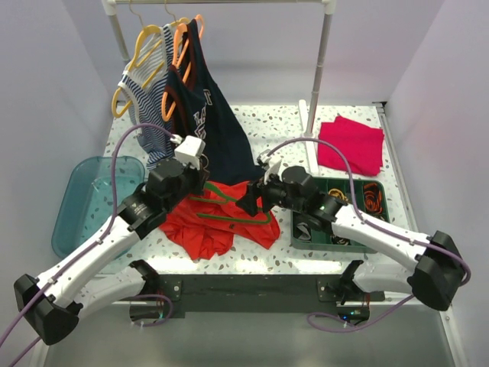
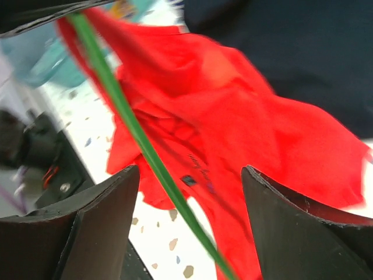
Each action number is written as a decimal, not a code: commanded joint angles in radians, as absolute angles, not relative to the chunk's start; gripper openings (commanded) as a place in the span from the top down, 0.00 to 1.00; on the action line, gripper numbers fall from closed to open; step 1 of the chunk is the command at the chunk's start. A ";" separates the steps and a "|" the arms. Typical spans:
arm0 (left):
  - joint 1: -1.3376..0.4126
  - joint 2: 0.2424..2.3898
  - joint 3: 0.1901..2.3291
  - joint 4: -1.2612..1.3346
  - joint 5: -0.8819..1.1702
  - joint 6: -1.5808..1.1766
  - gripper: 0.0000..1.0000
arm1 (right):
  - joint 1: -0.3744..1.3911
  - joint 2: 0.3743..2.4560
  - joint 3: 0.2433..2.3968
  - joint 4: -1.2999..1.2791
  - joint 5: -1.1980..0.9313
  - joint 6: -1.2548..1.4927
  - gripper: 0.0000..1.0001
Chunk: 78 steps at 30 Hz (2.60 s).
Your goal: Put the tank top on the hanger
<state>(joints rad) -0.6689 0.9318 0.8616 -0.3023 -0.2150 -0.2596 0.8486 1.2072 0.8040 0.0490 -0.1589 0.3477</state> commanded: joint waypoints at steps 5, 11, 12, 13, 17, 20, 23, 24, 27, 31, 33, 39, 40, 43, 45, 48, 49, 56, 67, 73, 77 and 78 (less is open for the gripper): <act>-0.666 0.907 0.839 -0.256 -0.419 -0.345 1.00 | 0.845 0.941 0.773 -0.205 0.178 0.445 0.39; -0.666 0.928 0.859 -0.298 -0.520 -0.390 1.00 | 0.854 0.894 0.637 -0.264 0.015 0.426 0.53; -0.666 0.937 0.865 -0.302 -0.537 -0.396 1.00 | 0.865 0.893 0.623 -0.265 0.012 0.425 0.53; -0.666 0.945 0.868 -0.304 -0.538 -0.399 1.00 | 0.870 0.890 0.614 -0.262 0.011 0.425 0.53; -0.666 0.980 0.879 -0.293 -0.538 -0.411 1.00 | 0.961 0.955 0.624 -0.258 0.054 0.417 0.53; -0.666 0.999 0.896 -0.299 -0.546 -0.413 1.00 | 1.038 1.043 0.655 -0.268 0.119 0.405 0.55; -0.666 1.005 0.905 -0.301 -0.549 -0.413 1.00 | 1.107 1.109 0.682 -0.270 0.182 0.402 0.57; -0.666 1.006 0.907 -0.302 -0.549 -0.413 1.00 | 1.115 1.147 0.686 -0.270 0.189 0.400 0.57; -0.664 1.008 0.916 -0.304 -0.545 -0.413 1.00 | 1.135 1.221 0.703 -0.275 0.227 0.396 0.58; -0.663 1.002 0.925 -0.304 -0.537 -0.408 1.00 | 1.146 1.291 0.722 -0.259 0.255 0.377 0.57; -0.663 1.003 0.931 -0.308 -0.535 -0.405 1.00 | 1.146 1.319 0.736 -0.258 0.284 0.370 0.57; -0.664 0.997 0.928 -0.318 -0.528 -0.403 1.00 | 1.146 1.390 0.744 -0.219 0.296 0.364 0.57; -0.664 0.996 0.928 -0.318 -0.529 -0.403 1.00 | 1.147 1.399 0.745 -0.218 0.293 0.364 0.58; -0.663 0.991 0.927 -0.321 -0.526 -0.403 1.00 | 1.146 1.430 0.749 -0.206 0.291 0.362 0.58; -0.663 0.991 0.927 -0.321 -0.523 -0.403 1.00 | 1.146 1.442 0.747 -0.201 0.293 0.365 0.58; -0.663 0.988 0.928 -0.324 -0.520 -0.403 1.00 | 1.146 1.434 0.750 -0.213 0.314 0.374 0.73; -0.664 0.982 0.928 -0.324 -0.519 -0.403 1.00 | 1.146 1.425 0.750 -0.221 0.321 0.382 0.82; -0.664 0.953 0.922 -0.333 -0.511 -0.394 1.00 | 1.103 1.367 0.824 -0.327 0.347 0.410 1.00; -0.664 0.904 0.913 -0.348 -0.540 -0.377 1.00 | 0.924 1.364 0.888 -0.344 0.175 0.430 1.00; -0.664 0.870 0.899 -0.348 -0.526 -0.357 1.00 | 0.832 1.370 0.911 -0.353 0.132 0.445 1.00; -0.664 0.850 0.879 -0.339 -0.519 -0.354 1.00 | 0.802 1.381 0.952 -0.371 0.123 0.445 1.00; -0.664 0.845 0.877 -0.341 -0.515 -0.354 1.00 | 0.801 1.382 0.962 -0.377 0.127 0.446 1.00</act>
